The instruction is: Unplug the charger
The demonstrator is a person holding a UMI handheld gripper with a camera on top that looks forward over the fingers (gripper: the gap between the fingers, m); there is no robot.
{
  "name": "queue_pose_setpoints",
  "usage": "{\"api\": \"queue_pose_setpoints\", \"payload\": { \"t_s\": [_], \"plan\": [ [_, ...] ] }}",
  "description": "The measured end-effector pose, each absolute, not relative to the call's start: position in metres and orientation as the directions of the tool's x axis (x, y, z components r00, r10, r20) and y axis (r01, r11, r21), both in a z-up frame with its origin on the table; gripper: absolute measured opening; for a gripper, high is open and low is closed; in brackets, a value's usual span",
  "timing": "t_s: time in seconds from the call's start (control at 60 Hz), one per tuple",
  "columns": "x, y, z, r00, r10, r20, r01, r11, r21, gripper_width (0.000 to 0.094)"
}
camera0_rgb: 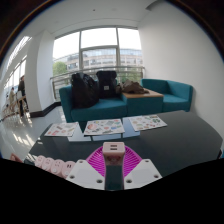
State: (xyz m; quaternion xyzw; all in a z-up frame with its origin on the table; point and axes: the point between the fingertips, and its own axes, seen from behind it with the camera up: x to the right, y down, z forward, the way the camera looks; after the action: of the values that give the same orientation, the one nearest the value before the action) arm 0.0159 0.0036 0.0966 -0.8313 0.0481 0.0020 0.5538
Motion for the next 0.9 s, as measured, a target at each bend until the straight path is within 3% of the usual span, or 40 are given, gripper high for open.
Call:
{"api": "queue_pose_setpoints", "payload": {
  "t_s": [0.183,0.317,0.617,0.733,0.9],
  "plan": [
    [0.013,-0.003,0.031,0.997,-0.061,-0.05,-0.074,-0.506,-0.859,0.0191],
    [0.007,-0.006,0.014,0.996,-0.058,-0.067,-0.088,-0.545,-0.834,0.0214],
    [0.009,-0.001,0.001,0.997,-0.067,-0.033,-0.066,-0.577,-0.814,0.0391],
    [0.013,-0.004,0.022,0.996,-0.084,-0.03,-0.072,-0.56,-0.825,0.0455],
    [0.01,-0.022,0.117,0.995,-0.085,-0.044,-0.077,-0.426,-0.901,0.066]
  ]
}}
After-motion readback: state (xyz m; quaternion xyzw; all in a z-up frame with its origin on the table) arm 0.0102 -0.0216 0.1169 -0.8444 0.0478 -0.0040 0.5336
